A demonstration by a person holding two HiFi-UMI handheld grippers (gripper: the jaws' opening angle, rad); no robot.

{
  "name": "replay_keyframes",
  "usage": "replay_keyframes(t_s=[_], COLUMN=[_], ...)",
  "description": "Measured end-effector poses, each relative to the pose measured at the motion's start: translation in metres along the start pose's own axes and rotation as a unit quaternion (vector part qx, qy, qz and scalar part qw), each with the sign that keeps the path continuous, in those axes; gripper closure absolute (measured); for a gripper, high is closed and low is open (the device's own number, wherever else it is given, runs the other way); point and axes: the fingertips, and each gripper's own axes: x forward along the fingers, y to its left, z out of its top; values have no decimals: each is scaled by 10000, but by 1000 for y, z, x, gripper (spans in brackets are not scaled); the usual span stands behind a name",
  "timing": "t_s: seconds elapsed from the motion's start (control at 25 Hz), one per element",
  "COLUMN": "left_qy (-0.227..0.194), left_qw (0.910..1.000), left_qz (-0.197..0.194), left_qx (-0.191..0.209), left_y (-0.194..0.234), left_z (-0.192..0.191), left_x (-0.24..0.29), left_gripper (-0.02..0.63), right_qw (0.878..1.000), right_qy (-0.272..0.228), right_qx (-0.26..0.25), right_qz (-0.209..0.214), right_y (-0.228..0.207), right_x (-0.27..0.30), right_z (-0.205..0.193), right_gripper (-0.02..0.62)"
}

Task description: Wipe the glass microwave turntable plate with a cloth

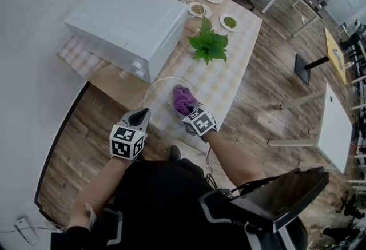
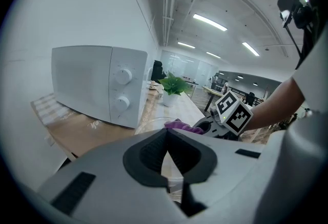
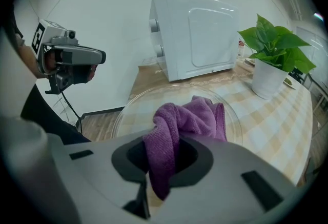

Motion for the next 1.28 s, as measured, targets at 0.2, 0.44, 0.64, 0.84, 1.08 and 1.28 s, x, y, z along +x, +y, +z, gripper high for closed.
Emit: replay_keyframes(t_s=[0.2, 0.44, 0.64, 0.84, 1.08, 1.28], left_qy=[-46, -175, -214, -215, -267, -245], left_qw=[10000, 9996, 9993, 9987, 9982, 9977], left_qz=[47, 202, 275, 415, 481, 575], left_qx=[-57, -53, -107, -181, -229, -250], left_y=[0, 2, 2, 2, -3, -4], left_z=[-4, 0, -2, -5, -4, -6], left_x=[-6, -13, -19, -26, -28, -31], left_gripper=[597, 598, 597, 598, 597, 598], right_qw=[9996, 9989, 9982, 9962, 9926, 9892], right_qy=[90, 81, 96, 127, 92, -40], right_qx=[110, 272, 176, 76, -150, -263], right_qz=[229, 373, 559, 856, 1198, 1443], right_y=[28, 53, 71, 93, 121, 141], right_x=[7, 13, 18, 18, 18, 14], right_z=[-1, 0, 1, 2, 9, 17], right_gripper=[539, 540, 539, 540, 538, 538])
